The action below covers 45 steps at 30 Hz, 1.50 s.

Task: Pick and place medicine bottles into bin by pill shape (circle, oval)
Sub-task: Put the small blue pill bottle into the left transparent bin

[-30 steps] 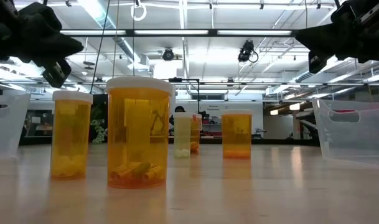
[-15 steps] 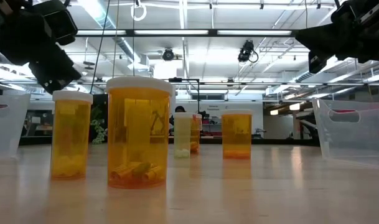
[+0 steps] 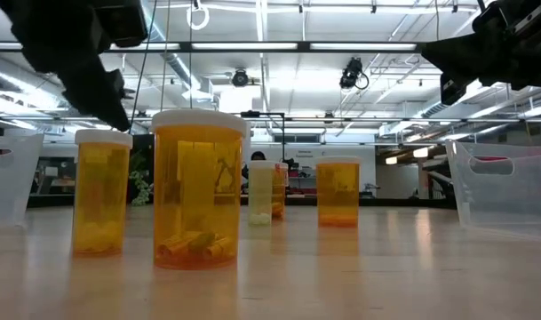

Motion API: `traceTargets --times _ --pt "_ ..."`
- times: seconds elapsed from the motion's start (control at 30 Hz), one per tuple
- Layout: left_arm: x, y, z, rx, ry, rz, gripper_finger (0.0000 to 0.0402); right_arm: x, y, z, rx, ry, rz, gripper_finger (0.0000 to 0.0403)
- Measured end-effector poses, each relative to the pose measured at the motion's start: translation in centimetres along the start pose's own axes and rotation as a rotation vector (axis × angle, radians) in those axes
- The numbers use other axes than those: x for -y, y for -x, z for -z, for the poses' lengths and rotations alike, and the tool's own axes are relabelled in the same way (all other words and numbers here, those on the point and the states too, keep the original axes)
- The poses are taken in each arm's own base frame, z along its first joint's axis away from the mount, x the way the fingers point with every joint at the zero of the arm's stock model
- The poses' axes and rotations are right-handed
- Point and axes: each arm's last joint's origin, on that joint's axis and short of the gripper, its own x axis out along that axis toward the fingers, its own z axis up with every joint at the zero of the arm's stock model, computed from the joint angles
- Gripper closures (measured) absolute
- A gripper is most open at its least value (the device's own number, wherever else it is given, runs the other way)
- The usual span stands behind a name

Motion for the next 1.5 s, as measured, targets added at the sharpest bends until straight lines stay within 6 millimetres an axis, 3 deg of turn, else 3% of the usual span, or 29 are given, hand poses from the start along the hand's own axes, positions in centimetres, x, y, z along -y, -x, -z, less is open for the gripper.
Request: traceTargets --times 0.47,0.73,1.23,1.5 --pt "2.1 -2.4 -5.4 -0.218 0.029 -0.265 0.0163 0.0 0.0 0.0 -0.001 0.001 0.0 0.0356" --pt "2.1 -4.2 -8.0 -0.268 0.155 -0.226 0.0169 0.0 0.0 0.1 -0.005 -0.001 0.001 0.0356" --pt "2.1 -4.3 -7.8 -0.431 0.357 -0.315 0.017 0.0 0.0 0.1 -0.015 -0.001 0.002 0.0356" --pt "1.6 -4.0 -7.2 -0.482 0.329 -0.396 0.017 0.0 0.0 0.1 -0.015 0.0 0.002 0.0356"
